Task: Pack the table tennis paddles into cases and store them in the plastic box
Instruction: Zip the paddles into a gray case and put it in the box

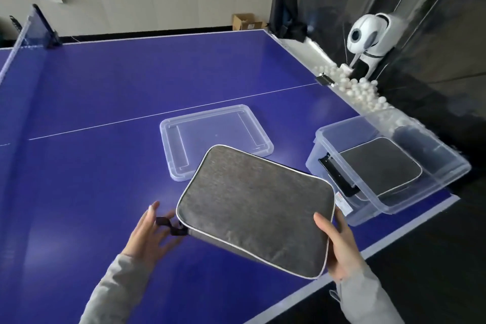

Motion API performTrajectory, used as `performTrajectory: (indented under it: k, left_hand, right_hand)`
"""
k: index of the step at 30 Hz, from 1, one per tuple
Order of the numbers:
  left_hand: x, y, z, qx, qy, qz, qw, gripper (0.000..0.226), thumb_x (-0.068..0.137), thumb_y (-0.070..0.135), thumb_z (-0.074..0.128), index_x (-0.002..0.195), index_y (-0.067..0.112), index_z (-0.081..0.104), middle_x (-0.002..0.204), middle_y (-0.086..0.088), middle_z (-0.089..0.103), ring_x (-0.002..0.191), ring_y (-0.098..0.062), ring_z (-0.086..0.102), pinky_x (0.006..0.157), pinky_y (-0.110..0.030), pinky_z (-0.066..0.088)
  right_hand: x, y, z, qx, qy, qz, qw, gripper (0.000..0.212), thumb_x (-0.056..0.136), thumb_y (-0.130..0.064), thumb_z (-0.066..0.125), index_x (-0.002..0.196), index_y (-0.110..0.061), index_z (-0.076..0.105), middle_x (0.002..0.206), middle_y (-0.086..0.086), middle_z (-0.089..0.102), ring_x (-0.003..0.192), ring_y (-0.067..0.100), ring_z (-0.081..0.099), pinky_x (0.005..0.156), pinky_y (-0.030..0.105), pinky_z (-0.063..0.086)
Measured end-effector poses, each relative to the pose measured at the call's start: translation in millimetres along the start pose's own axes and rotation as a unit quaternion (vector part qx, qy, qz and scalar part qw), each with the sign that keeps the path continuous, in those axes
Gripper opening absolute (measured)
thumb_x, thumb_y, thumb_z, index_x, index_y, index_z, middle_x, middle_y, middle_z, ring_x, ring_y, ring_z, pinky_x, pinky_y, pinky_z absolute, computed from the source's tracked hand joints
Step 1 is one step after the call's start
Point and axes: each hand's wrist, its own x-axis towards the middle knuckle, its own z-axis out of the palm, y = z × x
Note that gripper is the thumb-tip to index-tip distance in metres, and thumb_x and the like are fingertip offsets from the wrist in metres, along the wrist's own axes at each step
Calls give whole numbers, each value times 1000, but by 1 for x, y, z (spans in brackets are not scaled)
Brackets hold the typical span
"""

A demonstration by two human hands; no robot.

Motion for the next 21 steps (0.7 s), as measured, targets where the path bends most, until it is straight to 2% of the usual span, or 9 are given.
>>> performTrajectory:
  k: [2, 3, 6, 7, 10, 12, 15, 17, 21]
  left_hand:
    - [-2, 4, 19, 59, -45, 21, 997, 47, 80, 49, 56, 124, 33, 49, 115, -2, 66, 93, -26, 66, 76, -46, 52]
    - [-4, 4, 34, 100, -72, 25, 992, 54, 77, 50, 65, 126, 33, 49, 117, -3, 66, 96, -25, 67, 75, -44, 53]
    - [-14, -2, 82, 216, -141, 11, 966, 100, 37, 66, 83, 127, 36, 51, 117, -3, 67, 103, -24, 65, 75, -37, 53]
    - [-17, -8, 97, 223, -152, 7, 963, 106, 31, 66, 84, 127, 35, 51, 117, -5, 66, 103, -27, 65, 76, -37, 52]
    - [-29, -31, 142, 220, -182, 8, 958, 101, 32, 61, 88, 123, 34, 55, 109, -4, 69, 92, -22, 67, 67, -33, 50]
    - [-35, -53, 172, 219, -185, 7, 958, 100, 29, 57, 90, 120, 31, 57, 102, -2, 71, 87, -17, 68, 65, -35, 55]
    - [-44, -86, 219, 237, -159, 21, 958, 110, 20, 54, 92, 119, 23, 57, 106, -6, 70, 98, -22, 65, 86, -48, 51]
    - [-50, -106, 245, 240, -154, 34, 958, 105, 19, 54, 92, 114, 25, 59, 101, -4, 72, 94, -19, 67, 82, -45, 53]
    - [-60, -138, 286, 225, -142, 48, 963, 88, 27, 45, 92, 107, 31, 60, 90, 0, 74, 80, -14, 70, 73, -43, 55]
  right_hand:
    - [-1, -13, -26, -5, -11, -4, 1000, 47, 63, -25, 72, 109, -35, 63, 97, 2, 75, 89, 24, 71, 67, 40, 57]
    - [-2, -19, -39, -6, -18, -5, 1000, 44, 65, -24, 71, 106, -36, 64, 96, 2, 75, 88, 24, 72, 67, 40, 57]
    - [-4, -39, -78, -6, -30, -7, 1000, 39, 68, -21, 67, 104, -33, 64, 98, 6, 73, 89, 27, 70, 67, 41, 55]
    - [-5, -45, -92, -5, -30, -9, 1000, 37, 68, -21, 66, 103, -33, 65, 96, 6, 73, 87, 26, 70, 66, 41, 55]
    - [-8, -65, -140, -4, -35, -17, 999, 28, 70, -20, 64, 90, -38, 69, 88, 1, 75, 78, 19, 73, 61, 36, 55]
    - [-8, -77, -173, -11, -39, -22, 999, 28, 71, -18, 63, 89, -39, 69, 87, -1, 75, 78, 18, 73, 61, 35, 55]
    - [-7, -94, -221, -34, -33, -23, 999, 35, 70, -19, 66, 98, -40, 66, 90, -1, 75, 83, 19, 73, 64, 37, 56]
    - [-7, -106, -250, -48, -25, -27, 998, 43, 68, -21, 69, 108, -36, 63, 97, 2, 74, 90, 23, 71, 70, 40, 55]
    - [-6, -128, -294, -65, -1, -57, 996, 50, 64, -28, 74, 113, -31, 62, 103, 1, 73, 95, 20, 70, 74, 36, 55]
